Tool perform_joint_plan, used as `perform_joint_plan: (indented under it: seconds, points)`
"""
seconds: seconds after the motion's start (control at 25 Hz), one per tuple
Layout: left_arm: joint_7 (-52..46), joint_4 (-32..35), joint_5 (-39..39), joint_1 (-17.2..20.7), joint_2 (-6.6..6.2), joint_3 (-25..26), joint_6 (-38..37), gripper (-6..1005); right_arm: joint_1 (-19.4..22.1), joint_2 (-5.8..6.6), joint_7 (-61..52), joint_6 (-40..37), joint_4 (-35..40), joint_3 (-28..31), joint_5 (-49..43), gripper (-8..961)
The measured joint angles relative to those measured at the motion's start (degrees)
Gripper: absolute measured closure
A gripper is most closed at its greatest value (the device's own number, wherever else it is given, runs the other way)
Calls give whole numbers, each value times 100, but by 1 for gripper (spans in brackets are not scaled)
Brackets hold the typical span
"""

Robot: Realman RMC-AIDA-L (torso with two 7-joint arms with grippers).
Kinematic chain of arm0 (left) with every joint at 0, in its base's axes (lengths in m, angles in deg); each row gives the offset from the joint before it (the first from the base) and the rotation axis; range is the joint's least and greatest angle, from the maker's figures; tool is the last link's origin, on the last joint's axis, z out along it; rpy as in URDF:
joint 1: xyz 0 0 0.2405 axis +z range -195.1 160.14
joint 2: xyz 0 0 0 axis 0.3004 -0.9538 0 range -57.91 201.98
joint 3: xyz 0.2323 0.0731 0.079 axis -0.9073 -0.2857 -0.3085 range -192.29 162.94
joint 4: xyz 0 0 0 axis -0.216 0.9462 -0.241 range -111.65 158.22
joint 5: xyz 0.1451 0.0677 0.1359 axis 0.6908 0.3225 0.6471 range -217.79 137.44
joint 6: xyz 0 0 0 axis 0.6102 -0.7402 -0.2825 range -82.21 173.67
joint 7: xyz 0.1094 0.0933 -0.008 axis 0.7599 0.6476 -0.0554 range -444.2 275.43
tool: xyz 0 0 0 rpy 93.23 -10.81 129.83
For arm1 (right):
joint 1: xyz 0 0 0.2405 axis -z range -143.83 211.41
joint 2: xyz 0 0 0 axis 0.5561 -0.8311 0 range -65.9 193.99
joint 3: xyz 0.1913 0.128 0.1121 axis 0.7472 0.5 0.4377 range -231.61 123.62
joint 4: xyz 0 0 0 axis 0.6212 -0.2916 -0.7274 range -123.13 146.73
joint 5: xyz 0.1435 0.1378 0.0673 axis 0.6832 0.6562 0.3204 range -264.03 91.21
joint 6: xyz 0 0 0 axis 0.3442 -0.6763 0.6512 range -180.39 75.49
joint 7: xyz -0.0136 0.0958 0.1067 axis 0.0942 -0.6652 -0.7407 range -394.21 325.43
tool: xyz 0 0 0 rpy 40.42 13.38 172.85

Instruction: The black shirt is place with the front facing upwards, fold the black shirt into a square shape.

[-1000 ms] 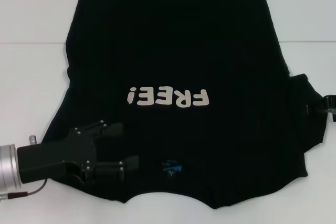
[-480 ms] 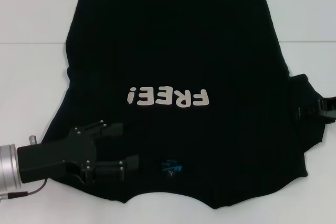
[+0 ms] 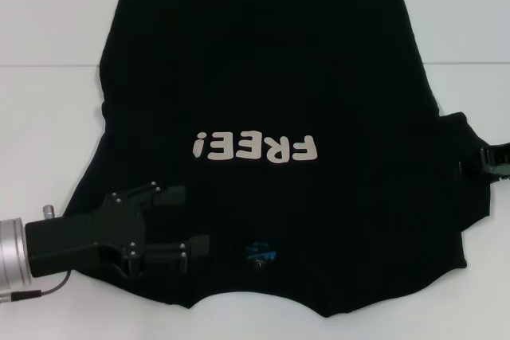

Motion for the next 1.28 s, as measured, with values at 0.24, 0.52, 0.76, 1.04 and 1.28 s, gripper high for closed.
perform_joint_plan:
  seconds: [0.24,0.52,0.76,1.04,1.28]
  points:
    - [-13,0,0,0,-3,-6,1,51,0,-1,-17,63,4,-85,1,384]
    - [-17,1,0,-20,-14,8,15,51,11,-12,-20,150,7,-160,2,772]
    - [-35,0,-4,-38,-58,23,23,51,51,6,-21,164,29,-145,3,821]
    - [-62,0,-12,-76,-55,25,79,51,243,32,-39,157,355,10,53,877]
    - [-62,-11,-6,-85,-50,21,93,52,368,-19,-20,48,722,328,54,916]
